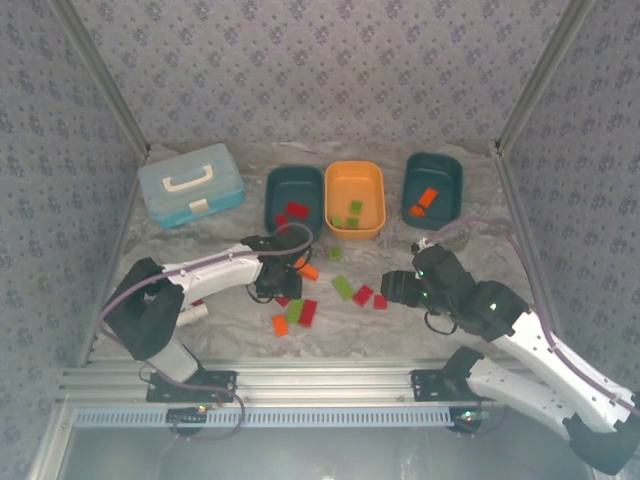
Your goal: Sort the legos into containers by color
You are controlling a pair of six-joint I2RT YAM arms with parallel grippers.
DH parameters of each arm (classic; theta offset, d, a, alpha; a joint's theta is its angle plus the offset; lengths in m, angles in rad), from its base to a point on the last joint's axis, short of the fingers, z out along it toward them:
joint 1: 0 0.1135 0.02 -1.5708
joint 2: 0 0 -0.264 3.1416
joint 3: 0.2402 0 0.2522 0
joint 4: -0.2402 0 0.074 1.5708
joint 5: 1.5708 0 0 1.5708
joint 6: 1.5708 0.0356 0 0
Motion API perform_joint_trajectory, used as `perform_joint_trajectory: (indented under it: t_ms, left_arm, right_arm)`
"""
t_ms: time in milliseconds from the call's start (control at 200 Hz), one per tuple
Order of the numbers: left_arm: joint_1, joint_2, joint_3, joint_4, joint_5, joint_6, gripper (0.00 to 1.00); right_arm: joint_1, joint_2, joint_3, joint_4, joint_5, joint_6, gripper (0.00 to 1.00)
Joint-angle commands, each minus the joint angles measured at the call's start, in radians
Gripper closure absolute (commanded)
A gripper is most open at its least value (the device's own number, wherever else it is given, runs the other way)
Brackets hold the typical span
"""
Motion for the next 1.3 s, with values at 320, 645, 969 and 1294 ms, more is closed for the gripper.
perform_joint_trajectory:
  t_ms: [320,645,969,1294]
  left_arm:
    - [0.009,0.070,-0.005,0.013,0.019,0.014,0.48]
    - [-0.005,0.072,-0.016,-0.011,-0.005,-0.002,0.58]
    - [-0.006,0.003,0.055,-0.077,-0.067,-0.003,0.71]
    - [0.115,0.050,0.394,-0.130,-0.013,0.101,0.72]
  right_arm:
    - [0.017,0.016,-0.004,0.020,0.029,0.021,0.39]
    - [0.017,0.028,-0.008,0.032,0.029,0.020,0.38]
    - [0.021,0.028,-0.017,0.041,0.023,0.015,0.38]
    - [0.037,0.081,-0.005,0.124,0.006,0.003,0.38]
